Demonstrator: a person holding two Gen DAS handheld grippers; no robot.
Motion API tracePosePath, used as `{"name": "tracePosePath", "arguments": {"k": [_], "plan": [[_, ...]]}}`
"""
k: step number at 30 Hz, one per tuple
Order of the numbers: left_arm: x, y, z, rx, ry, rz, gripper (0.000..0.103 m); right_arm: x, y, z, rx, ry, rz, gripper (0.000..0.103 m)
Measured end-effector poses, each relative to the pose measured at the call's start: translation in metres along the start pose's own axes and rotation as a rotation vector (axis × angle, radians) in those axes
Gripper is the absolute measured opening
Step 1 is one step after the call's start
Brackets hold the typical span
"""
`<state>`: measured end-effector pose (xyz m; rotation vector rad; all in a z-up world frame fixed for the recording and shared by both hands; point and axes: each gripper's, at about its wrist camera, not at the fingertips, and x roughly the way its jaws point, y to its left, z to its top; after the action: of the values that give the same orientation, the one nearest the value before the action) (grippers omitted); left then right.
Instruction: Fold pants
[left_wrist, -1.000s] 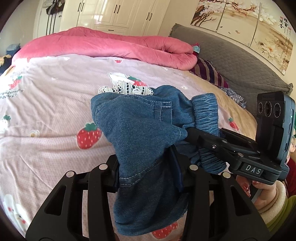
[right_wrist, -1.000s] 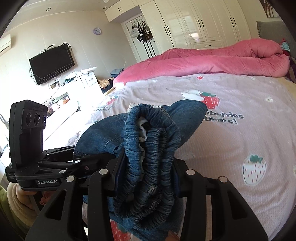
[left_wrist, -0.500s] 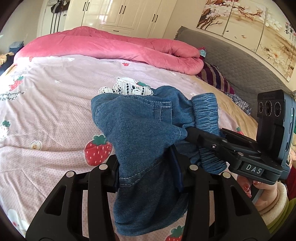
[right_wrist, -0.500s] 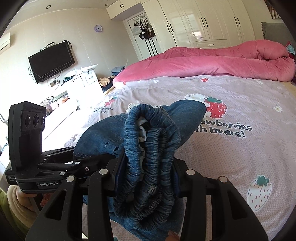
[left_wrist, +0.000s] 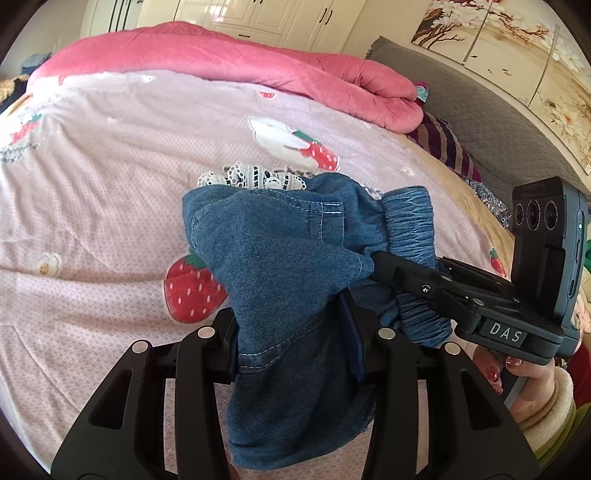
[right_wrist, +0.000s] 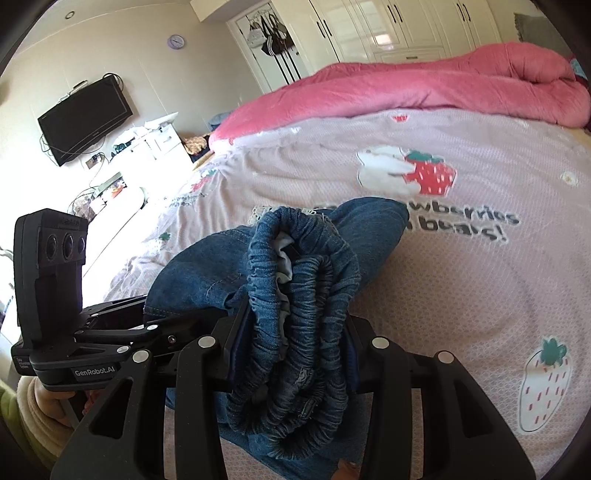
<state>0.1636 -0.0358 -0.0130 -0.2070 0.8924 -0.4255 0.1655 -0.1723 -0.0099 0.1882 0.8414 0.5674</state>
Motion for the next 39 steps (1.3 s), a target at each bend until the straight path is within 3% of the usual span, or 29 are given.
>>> {"name": "tracePosePath", "arguments": {"k": [17,39], "plan": [[0.017,0.022,-0.018,-0.069,0.048,-0.037,0.04,0.019,-0.021,-0.013,0.097,0.074,-0.008,0.048],[0.013,0.021,-0.023,-0.052,0.04,-0.019,0.048,0.012,-0.021,-0.018,0.059,0.046,-0.057,0.063]]}}
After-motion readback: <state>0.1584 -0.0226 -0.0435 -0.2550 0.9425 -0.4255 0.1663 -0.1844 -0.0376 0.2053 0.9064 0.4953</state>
